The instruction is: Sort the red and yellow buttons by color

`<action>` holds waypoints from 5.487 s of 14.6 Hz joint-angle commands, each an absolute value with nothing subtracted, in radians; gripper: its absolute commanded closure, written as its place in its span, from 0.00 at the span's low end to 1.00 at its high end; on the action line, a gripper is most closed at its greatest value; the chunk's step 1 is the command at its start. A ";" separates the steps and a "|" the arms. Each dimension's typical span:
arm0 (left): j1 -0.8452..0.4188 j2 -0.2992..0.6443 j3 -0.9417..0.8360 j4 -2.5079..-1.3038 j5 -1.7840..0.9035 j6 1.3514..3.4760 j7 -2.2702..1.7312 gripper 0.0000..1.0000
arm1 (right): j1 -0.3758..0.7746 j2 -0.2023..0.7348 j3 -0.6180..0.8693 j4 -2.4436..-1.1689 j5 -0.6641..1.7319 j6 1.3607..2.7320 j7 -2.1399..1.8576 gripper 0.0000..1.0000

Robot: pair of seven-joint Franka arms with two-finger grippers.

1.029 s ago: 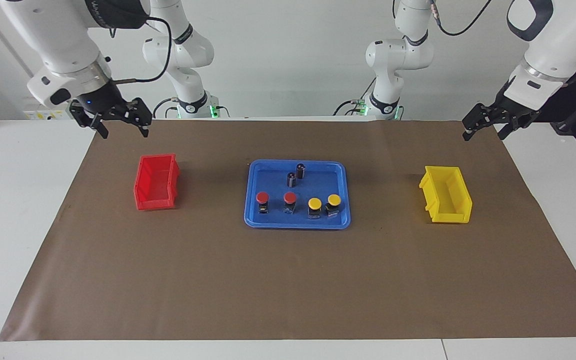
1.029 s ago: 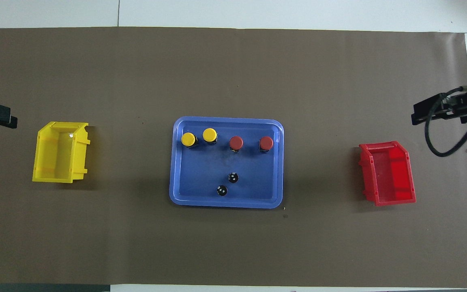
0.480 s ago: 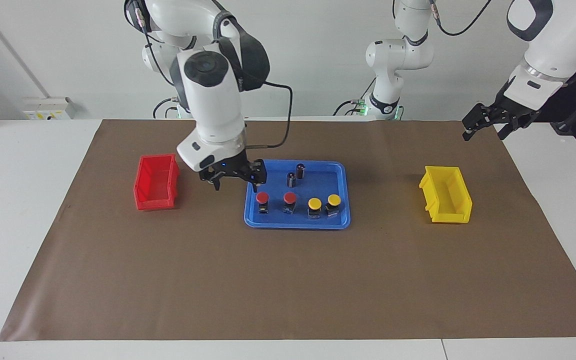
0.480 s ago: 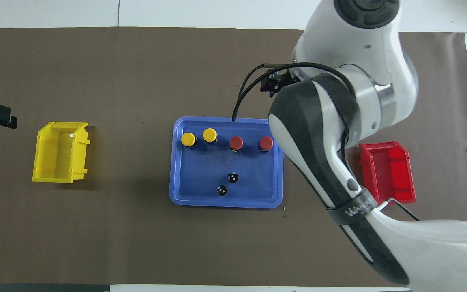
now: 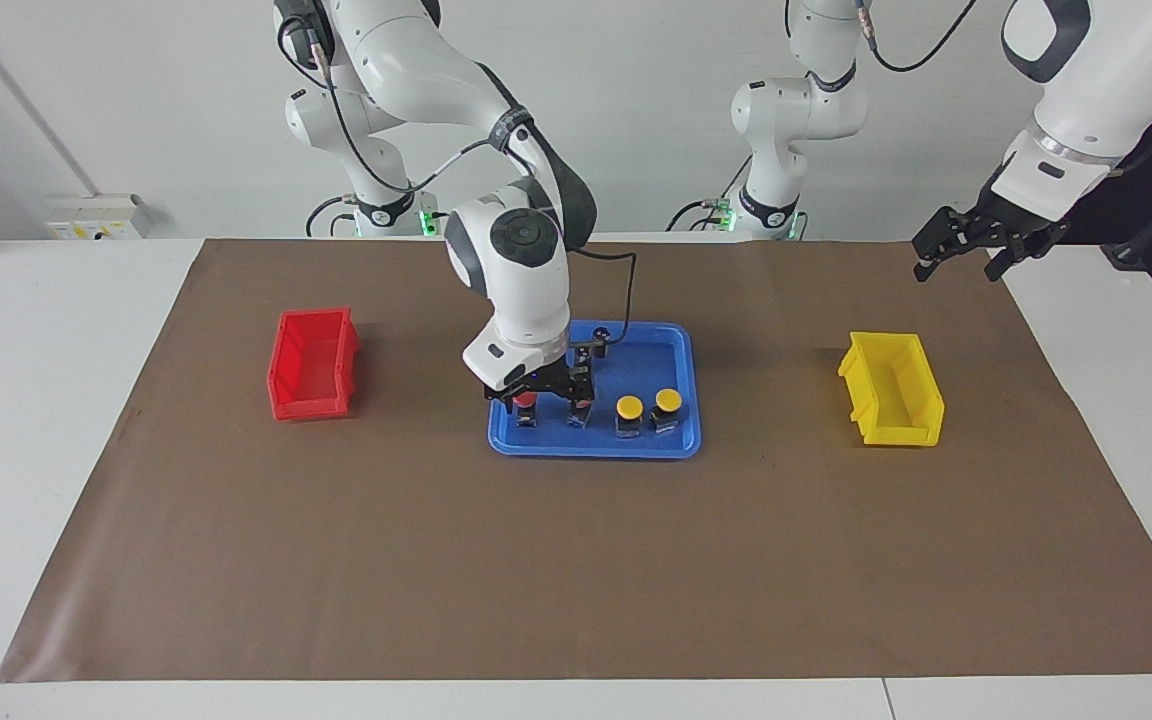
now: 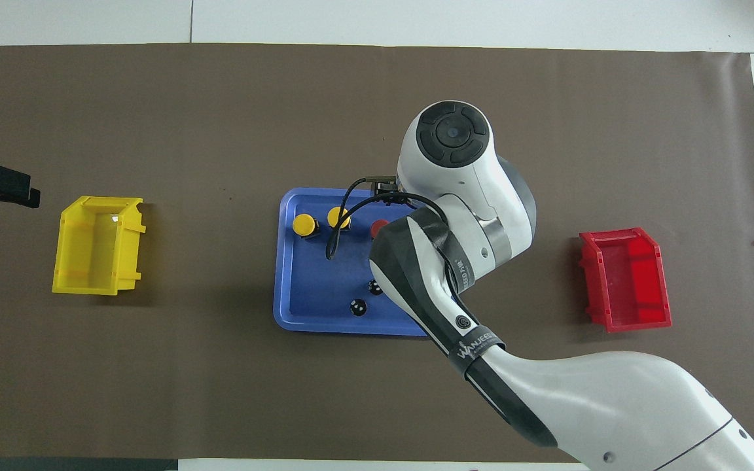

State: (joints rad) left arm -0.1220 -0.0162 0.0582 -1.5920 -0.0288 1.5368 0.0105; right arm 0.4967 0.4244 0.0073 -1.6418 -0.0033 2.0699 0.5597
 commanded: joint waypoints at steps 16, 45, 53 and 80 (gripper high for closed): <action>-0.526 0.141 0.061 -1.836 -0.040 2.055 -0.477 0.00 | 0.494 0.262 0.012 -1.979 -0.017 2.309 0.552 0.27; -0.660 0.288 0.066 -1.859 -0.040 2.143 -0.629 0.53 | -0.149 -0.322 -0.008 -2.445 0.077 2.087 -0.320 0.93; -0.644 0.273 0.071 -1.751 -0.040 1.996 -0.624 0.98 | -0.133 -0.249 -0.006 -2.496 0.077 2.195 -0.339 0.93; -0.014 -0.014 0.080 -2.114 -0.031 2.019 0.248 0.98 | 0.021 -0.112 0.035 -2.024 0.061 1.870 -0.084 0.32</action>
State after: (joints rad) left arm -0.0094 0.0231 0.0787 -2.0606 -0.0302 1.9765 0.2335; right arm -0.0682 -0.2023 0.0247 -2.1940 0.0651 1.9552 -0.2313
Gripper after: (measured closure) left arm 0.590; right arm 0.326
